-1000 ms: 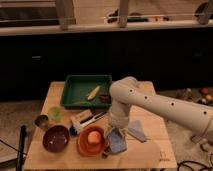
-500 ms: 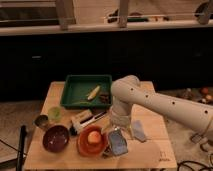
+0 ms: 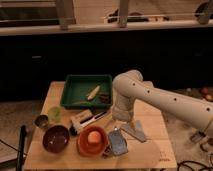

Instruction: Place sponge in paper cup

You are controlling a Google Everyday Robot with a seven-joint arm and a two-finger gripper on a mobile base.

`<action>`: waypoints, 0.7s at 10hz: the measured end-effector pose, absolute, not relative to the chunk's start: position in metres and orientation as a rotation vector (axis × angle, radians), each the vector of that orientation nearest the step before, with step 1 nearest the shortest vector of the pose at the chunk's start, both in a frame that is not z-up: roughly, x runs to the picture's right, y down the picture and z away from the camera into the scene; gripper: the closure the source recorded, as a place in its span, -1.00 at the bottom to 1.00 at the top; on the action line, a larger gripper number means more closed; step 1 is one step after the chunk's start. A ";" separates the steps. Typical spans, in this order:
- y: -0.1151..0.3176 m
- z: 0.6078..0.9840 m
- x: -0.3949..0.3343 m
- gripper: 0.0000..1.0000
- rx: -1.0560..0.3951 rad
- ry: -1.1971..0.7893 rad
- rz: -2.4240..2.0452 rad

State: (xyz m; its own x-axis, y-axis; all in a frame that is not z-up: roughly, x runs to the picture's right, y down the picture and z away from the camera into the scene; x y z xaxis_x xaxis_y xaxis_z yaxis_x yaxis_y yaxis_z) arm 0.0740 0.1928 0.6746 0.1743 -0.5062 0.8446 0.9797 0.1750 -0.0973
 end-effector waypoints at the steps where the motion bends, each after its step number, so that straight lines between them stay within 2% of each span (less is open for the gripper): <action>1: 0.191 0.675 0.075 -0.60 -0.769 -0.764 -1.220; 7: 0.191 0.675 0.075 -0.60 -0.770 -0.764 -1.219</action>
